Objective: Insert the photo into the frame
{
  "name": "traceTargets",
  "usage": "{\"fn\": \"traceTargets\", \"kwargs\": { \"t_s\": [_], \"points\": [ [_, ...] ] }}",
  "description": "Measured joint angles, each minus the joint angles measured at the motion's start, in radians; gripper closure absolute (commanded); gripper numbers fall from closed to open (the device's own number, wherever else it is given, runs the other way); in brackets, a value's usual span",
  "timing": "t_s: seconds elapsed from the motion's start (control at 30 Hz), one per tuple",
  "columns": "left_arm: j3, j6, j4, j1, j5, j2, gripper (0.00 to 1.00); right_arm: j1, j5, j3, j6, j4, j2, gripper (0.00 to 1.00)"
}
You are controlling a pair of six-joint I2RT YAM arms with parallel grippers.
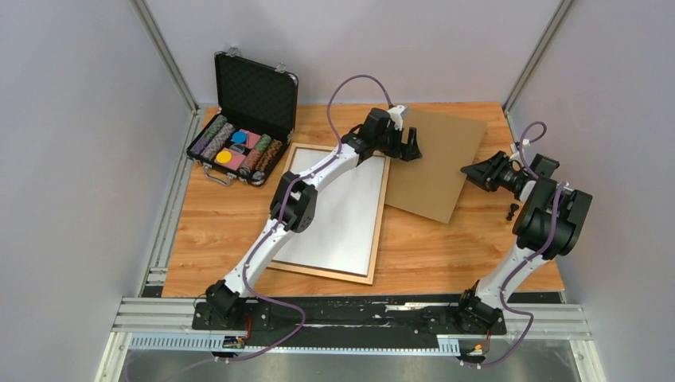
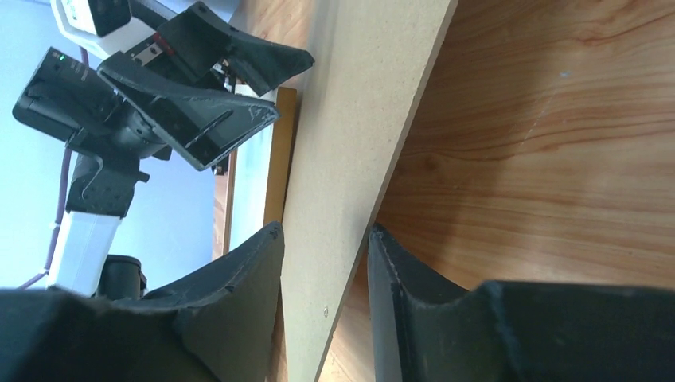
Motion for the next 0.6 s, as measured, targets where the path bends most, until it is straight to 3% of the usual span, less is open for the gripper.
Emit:
{"fn": "traceTargets", "kwargs": {
  "t_s": [0.6],
  "points": [
    [-0.038,-0.025,0.012,-0.035,0.072,-0.010,0.03,0.012,0.007,-0.019,0.332,0.325,0.182,0.50]
  ]
}}
